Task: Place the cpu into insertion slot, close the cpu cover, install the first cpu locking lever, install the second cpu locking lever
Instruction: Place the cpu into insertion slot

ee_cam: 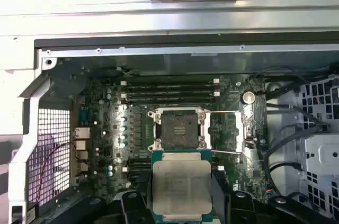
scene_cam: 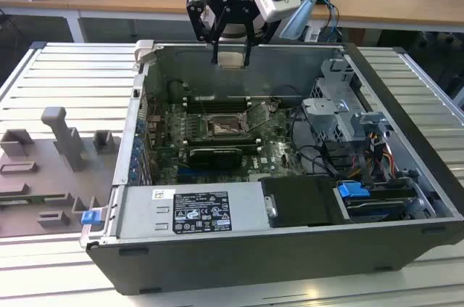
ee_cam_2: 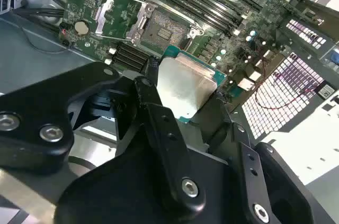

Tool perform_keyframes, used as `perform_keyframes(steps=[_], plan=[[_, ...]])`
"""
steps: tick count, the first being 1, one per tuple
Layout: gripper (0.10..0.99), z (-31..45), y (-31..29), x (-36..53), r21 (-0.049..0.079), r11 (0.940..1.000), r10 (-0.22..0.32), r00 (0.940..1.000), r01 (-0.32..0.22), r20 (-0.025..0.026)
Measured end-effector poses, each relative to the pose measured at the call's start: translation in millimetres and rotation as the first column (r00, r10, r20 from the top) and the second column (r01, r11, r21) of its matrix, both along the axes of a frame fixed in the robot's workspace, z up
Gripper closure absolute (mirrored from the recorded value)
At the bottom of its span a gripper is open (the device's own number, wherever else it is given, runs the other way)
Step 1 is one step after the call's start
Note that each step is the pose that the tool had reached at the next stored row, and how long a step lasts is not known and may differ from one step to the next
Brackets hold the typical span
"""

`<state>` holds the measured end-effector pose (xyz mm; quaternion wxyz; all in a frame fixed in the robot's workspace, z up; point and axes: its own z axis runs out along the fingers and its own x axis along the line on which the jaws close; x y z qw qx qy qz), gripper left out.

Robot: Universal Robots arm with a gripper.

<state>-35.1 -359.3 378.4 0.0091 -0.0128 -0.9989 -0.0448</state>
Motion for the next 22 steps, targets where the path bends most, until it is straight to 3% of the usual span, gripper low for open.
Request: perform_keyframes(steps=[7,11,13,21,22], plan=[[0.545,-0.3,0.0,0.0,-0.001,0.9956,-0.093,0.9956,0.093,0.0],[0.545,-0.9,0.0,0.0,-0.001,0.987,-0.161,0.987,0.161,0.0],[0.545,-1.2,0.0,0.0,-0.001,0.979,-0.204,0.979,0.204,0.0],[0.545,-5.0,-0.1,0.0,-0.001,0.9768,-0.214,0.9768,0.214,-0.0001],[0.545,-5.1,-0.1,0.1,-0.001,0.9744,-0.225,0.9744,0.225,0.0]])
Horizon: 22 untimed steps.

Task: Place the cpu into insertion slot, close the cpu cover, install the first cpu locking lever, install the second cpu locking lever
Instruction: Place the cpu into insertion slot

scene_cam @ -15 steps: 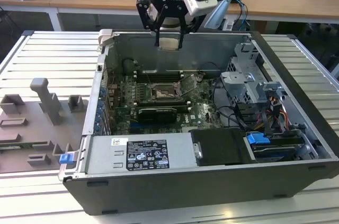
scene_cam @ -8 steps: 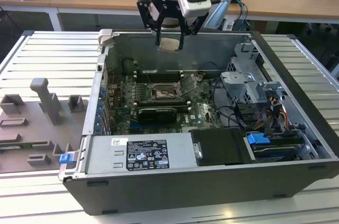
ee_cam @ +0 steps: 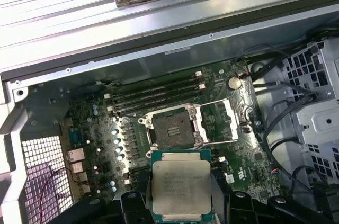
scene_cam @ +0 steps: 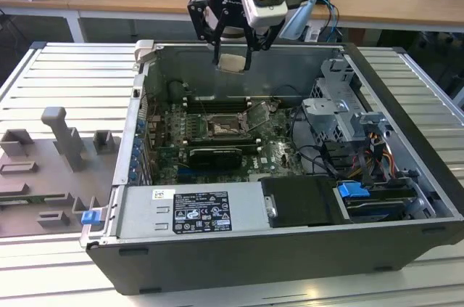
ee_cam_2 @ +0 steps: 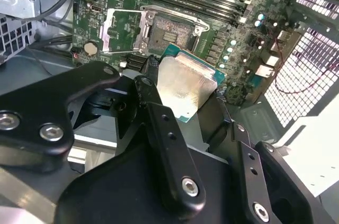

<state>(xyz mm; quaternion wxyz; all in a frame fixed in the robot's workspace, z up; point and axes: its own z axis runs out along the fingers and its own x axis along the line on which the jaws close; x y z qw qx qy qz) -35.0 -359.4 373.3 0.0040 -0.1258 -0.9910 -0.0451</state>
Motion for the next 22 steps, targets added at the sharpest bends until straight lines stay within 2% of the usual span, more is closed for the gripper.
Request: perform_keyframes(steps=[8,12,18,19,21,22], plan=[[0.545,-0.2,0.0,-0.1,-0.002,0.996,-0.089,0.996,0.089,0.0001],[0.545,-0.4,0.0,-0.1,-0.003,0.9861,-0.166,0.9861,0.166,0.0002],[0.545,-4.6,0.0,-0.1,-0.003,0.9786,-0.206,0.9786,0.206,0.0002],[0.545,-5.2,0.0,-0.1,-0.003,0.9707,-0.24,0.9707,0.24,0.0002],[0.545,-5.8,0.0,-0.1,-0.003,0.9605,-0.278,0.9605,0.278,0.0002],[0.545,-6.2,0.0,-0.1,-0.003,0.9534,-0.302,0.9534,0.302,0.0002]])
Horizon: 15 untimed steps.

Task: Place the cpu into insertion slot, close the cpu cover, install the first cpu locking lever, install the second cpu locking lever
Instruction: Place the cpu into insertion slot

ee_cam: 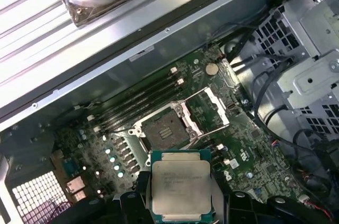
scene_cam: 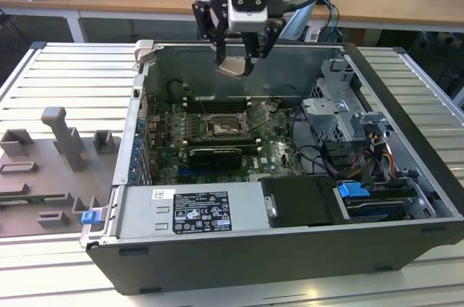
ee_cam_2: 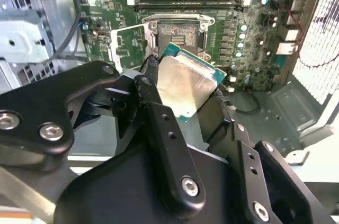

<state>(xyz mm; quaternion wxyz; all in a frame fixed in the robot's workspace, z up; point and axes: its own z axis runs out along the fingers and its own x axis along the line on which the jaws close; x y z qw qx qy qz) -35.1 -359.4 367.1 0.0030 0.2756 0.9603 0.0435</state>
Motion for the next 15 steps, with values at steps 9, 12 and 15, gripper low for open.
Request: perform_keyframes(steps=[9,12,15], plan=[[0.545,-2.5,0.0,0.2,-0.009,0.9913,-0.131,0.9913,0.131,0.0005],[0.545,-3.2,0.0,0.2,-0.009,0.9876,-0.157,0.9876,0.157,0.0008],[0.545,-3.9,0.0,0.3,-0.013,0.982,-0.188,0.9821,0.188,0.0014]])
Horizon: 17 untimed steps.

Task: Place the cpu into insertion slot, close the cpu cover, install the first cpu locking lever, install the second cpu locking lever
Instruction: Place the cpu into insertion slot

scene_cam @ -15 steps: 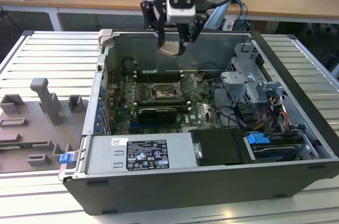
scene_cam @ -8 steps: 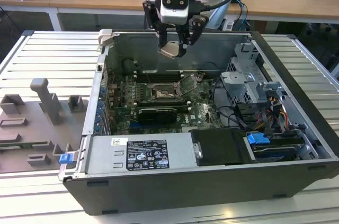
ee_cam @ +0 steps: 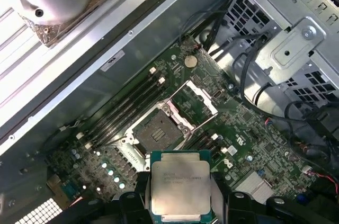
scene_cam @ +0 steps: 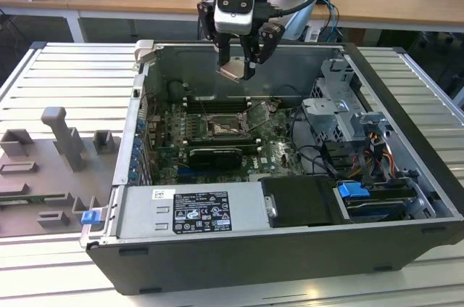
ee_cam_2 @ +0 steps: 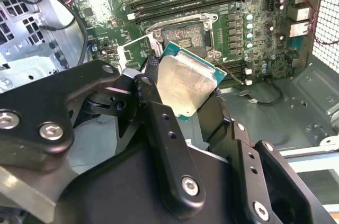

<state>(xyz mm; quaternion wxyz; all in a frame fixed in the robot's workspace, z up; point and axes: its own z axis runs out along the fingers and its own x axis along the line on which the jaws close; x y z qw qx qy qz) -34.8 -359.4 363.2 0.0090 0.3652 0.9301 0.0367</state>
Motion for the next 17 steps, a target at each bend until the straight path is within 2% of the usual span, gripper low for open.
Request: perform_keyframes(steps=[2,9,17], plan=[[0.545,-0.7,0.0,0.0,-0.001,0.9996,-0.028,0.9996,0.028,0.0],[0.545,-1.9,0.0,0.0,-0.003,0.9974,-0.073,0.9974,0.073,0.0001],[0.545,-4.1,0.0,0.0,-0.011,0.9881,-0.154,0.9881,0.154,0.001]])
